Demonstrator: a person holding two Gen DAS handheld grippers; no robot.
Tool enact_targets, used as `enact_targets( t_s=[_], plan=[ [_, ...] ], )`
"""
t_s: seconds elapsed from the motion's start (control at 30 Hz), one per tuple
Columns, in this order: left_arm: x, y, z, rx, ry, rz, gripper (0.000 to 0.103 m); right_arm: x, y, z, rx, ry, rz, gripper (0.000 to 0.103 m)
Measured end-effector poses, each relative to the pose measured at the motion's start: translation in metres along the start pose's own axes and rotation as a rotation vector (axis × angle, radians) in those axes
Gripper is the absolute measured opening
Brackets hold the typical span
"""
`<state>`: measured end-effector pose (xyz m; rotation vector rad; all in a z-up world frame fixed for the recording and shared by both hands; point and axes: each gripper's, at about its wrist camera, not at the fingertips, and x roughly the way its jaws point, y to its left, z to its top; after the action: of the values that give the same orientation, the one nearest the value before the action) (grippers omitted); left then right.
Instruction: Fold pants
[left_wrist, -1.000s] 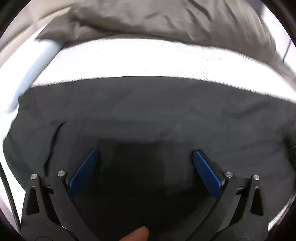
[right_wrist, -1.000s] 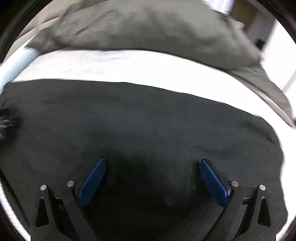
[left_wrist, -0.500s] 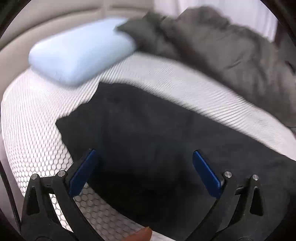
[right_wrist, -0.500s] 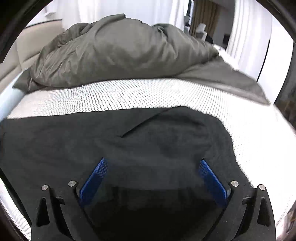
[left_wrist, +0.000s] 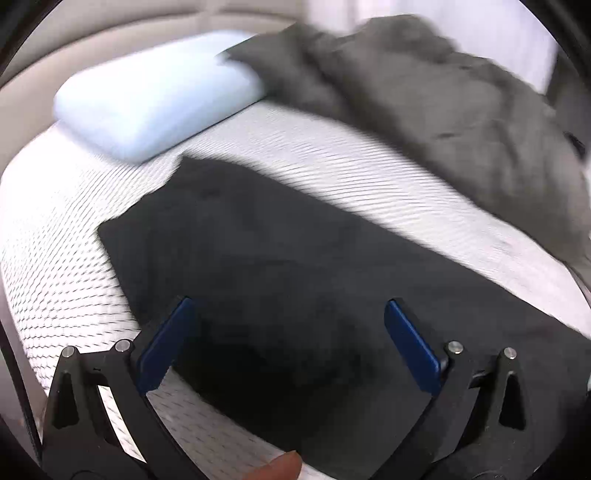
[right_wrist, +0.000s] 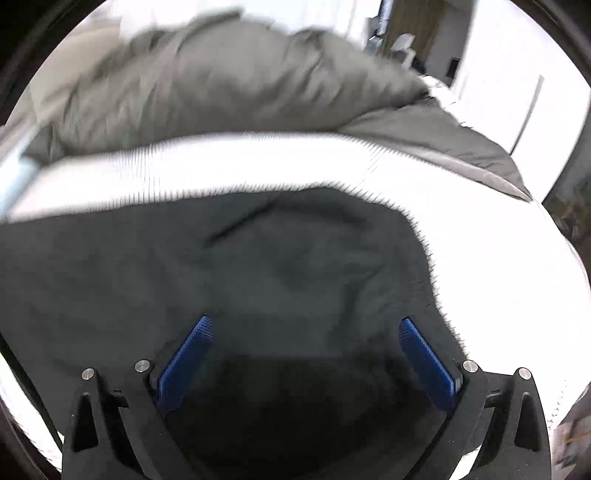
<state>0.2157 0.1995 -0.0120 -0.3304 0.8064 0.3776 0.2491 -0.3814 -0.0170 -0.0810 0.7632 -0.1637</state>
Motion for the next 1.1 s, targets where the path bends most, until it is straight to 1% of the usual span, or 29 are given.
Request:
enact_targets(
  t_s=[0.03,0.07,0.13,0.17,0.2,0.23,0.27,0.3,0.33,0.37,0.4,0.43,0.5,0.53,0.57,0.6,0.67,0.7,0.73,0.8,0.83,0.93,1.0,1.07,1.1],
  plan=[
    [-0.006,-0.017,-0.004,0.043,-0.013,-0.029,0.102,0.001,-0.007,0.004,0.023,-0.009,0.009,0.102],
    [-0.005,-0.038,-0.008,0.094,-0.009,-0.059,0.102,0.004,-0.012,0.008,0.047,-0.01,0.027,0.102],
    [0.004,-0.082,-0.018,0.213,0.039,-0.13,0.102,0.016,-0.012,0.02,0.072,0.016,0.069,0.102],
    [0.011,-0.099,-0.025,0.26,0.073,-0.157,0.102,0.026,-0.007,0.028,0.066,0.027,0.086,0.102],
    [0.021,-0.115,-0.034,0.302,0.127,-0.186,0.102,0.038,-0.001,0.038,0.056,0.038,0.108,0.1],
    [0.027,-0.122,-0.039,0.314,0.161,-0.204,0.102,0.052,0.009,0.045,0.039,0.066,0.167,0.084],
    [0.03,-0.133,-0.05,0.325,0.204,-0.224,0.102,0.063,0.017,0.048,0.033,0.09,0.22,0.071],
    [0.037,-0.139,-0.057,0.35,0.234,-0.221,0.102,0.077,0.025,0.052,0.034,0.122,0.259,0.053],
    [0.038,-0.144,-0.065,0.384,0.223,-0.181,0.102,0.089,0.029,0.055,0.046,0.129,0.242,0.051],
    [0.029,-0.148,-0.079,0.406,0.2,-0.164,0.102,0.098,0.031,0.055,0.056,0.125,0.215,0.051],
    [0.029,-0.148,-0.081,0.412,0.195,-0.165,0.102,0.104,0.031,0.056,0.062,0.126,0.187,0.049],
    [0.029,-0.146,-0.081,0.408,0.2,-0.171,0.102,0.111,0.027,0.056,0.074,0.134,0.129,0.047],
    [0.029,-0.142,-0.082,0.389,0.205,-0.186,0.102,0.111,0.012,0.055,0.107,0.127,-0.002,0.047],
    [0.031,-0.149,-0.084,0.392,0.205,-0.183,0.102,0.108,0.002,0.055,0.133,0.117,-0.018,0.041],
    [0.033,-0.152,-0.083,0.4,0.205,-0.175,0.102,0.106,-0.005,0.055,0.164,0.115,0.013,0.04],
    [0.033,-0.155,-0.084,0.405,0.204,-0.167,0.102,0.1,-0.01,0.054,0.185,0.109,0.049,0.041],
    [0.033,-0.158,-0.085,0.404,0.201,-0.157,0.102,0.08,-0.016,0.049,0.186,0.078,0.093,0.049],
    [0.037,-0.161,-0.074,0.401,0.201,-0.153,0.102,0.065,-0.017,0.045,0.18,0.056,0.105,0.067],
    [0.034,-0.162,-0.072,0.396,0.198,-0.149,0.102,0.045,-0.021,0.039,0.182,0.013,0.106,0.085],
    [0.029,-0.167,-0.068,0.384,0.192,-0.168,0.102,0.014,-0.033,0.027,0.212,-0.065,0.102,0.093],
    [0.026,-0.17,-0.067,0.38,0.187,-0.187,0.102,0.0,-0.044,0.02,0.241,-0.084,0.104,0.097],
    [-0.003,-0.183,-0.076,0.392,0.147,-0.257,0.102,-0.032,-0.08,-0.007,0.377,-0.121,0.149,0.099],
    [-0.019,-0.202,-0.089,0.45,0.136,-0.315,0.102,-0.049,-0.103,-0.035,0.476,-0.142,0.176,0.1],
    [-0.034,-0.225,-0.11,0.544,0.129,-0.367,0.102,-0.056,-0.109,-0.057,0.517,-0.129,0.18,0.1],
    [-0.037,-0.234,-0.118,0.577,0.125,-0.375,0.102,-0.056,-0.113,-0.064,0.527,-0.111,0.183,0.1]
  ],
)
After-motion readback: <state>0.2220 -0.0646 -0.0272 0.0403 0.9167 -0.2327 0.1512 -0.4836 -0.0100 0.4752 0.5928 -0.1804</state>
